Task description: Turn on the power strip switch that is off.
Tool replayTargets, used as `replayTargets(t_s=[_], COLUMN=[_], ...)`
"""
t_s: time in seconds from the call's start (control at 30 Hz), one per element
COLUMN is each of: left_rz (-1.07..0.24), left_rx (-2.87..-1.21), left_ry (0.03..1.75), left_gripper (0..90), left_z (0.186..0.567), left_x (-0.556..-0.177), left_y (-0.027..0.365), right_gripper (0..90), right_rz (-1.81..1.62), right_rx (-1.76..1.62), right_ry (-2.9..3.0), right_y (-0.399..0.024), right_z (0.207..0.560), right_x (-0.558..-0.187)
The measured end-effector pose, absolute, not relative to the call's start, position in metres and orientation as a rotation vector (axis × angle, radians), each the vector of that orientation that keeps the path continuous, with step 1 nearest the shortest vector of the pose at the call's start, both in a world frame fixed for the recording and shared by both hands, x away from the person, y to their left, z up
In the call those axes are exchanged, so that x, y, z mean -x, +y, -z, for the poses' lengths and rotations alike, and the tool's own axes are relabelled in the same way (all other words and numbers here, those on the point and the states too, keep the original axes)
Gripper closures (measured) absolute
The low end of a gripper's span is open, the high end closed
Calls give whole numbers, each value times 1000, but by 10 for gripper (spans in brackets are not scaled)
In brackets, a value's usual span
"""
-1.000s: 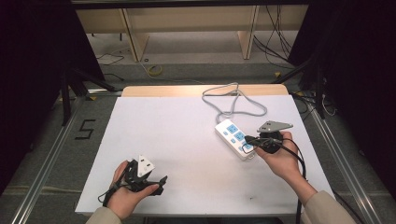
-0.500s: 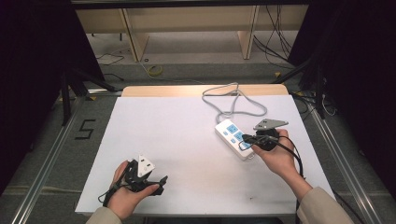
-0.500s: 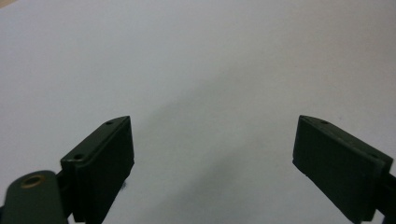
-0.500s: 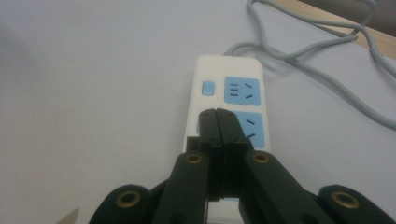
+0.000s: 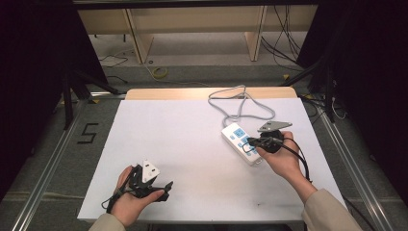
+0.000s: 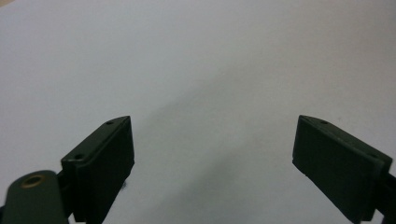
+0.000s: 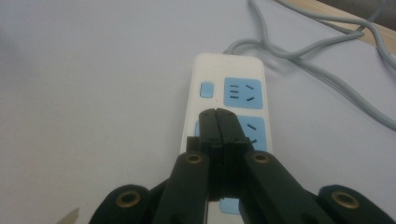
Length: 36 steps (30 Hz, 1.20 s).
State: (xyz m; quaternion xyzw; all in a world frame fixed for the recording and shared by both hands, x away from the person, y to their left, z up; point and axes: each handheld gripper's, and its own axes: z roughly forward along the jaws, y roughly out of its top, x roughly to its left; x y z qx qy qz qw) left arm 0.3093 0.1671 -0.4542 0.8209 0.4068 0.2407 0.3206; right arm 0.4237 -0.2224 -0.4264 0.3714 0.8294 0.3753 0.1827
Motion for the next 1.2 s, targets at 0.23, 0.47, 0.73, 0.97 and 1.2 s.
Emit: replayTargets(t_s=[0.23, 0.47, 0.73, 0.97, 1.2], left_rz=[-635, -630, -628, -628, -630], left_rx=[-2154, -2158, -2156, -2159, -2157], left_ry=[1068, 1065, 1064, 1059, 1060], left_gripper=[123, 127, 129, 130, 131], left_z=[454, 454, 454, 454, 453], left_x=[-309, -309, -309, -309, -309], left_y=[167, 167, 166, 165, 165], right_gripper=[900, 900, 900, 900, 900], right_rz=[-1053, -1036, -1013, -991, -972], right_rx=[-1060, -1081, -1091, -1098, -1119], right_ry=[2343, 2356, 2366, 2393, 2411], right_y=[-220, -218, -215, -211, -207], right_z=[427, 427, 430, 431, 431], right_x=[-428, -430, -434, -439, -445])
